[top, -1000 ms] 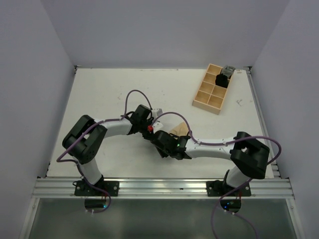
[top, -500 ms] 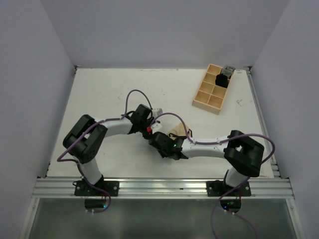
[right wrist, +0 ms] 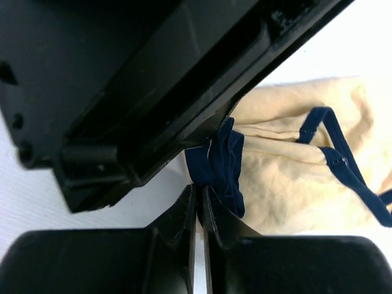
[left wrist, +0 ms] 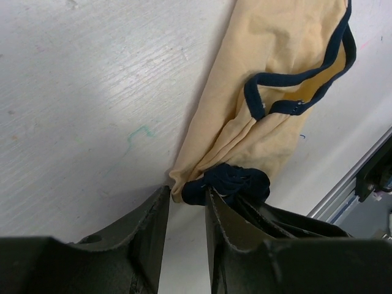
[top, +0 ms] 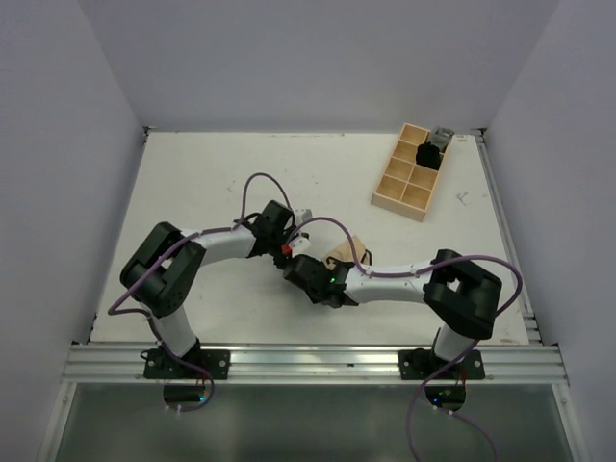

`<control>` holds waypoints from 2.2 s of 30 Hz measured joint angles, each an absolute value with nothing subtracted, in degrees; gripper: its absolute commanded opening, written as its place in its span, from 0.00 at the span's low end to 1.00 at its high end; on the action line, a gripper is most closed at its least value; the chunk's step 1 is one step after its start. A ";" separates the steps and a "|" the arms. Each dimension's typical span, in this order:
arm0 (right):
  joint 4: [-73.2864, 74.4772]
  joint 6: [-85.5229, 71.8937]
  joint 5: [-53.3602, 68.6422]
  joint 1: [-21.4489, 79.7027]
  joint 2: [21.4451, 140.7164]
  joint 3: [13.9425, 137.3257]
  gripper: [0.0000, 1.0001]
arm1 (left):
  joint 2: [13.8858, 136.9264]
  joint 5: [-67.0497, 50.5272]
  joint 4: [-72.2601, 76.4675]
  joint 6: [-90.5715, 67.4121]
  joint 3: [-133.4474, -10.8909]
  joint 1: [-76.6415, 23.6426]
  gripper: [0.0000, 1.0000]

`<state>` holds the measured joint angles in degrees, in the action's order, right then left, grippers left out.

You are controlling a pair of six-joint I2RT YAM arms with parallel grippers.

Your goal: Roll the underwear

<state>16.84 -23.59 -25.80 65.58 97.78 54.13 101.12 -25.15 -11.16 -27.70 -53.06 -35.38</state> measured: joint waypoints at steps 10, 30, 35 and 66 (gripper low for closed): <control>16.19 -24.97 -17.78 61.25 97.95 55.35 0.00 | 96.99 -19.73 -19.00 -26.83 -52.49 -26.79 0.37; -7.44 -41.08 22.11 45.56 94.72 40.32 0.00 | 86.43 -24.36 -13.69 -25.02 -41.45 -24.80 0.40; -11.14 -43.72 25.71 43.31 94.76 38.06 0.00 | 85.89 -27.18 -9.74 -26.61 -39.55 -27.05 0.40; -21.82 -48.49 32.56 40.32 95.72 32.10 0.00 | 93.25 -31.48 1.10 -34.41 -39.16 -33.10 0.42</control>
<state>-21.82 -48.49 32.56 40.32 95.72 32.10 93.25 -31.48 1.10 -34.41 -39.16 -33.10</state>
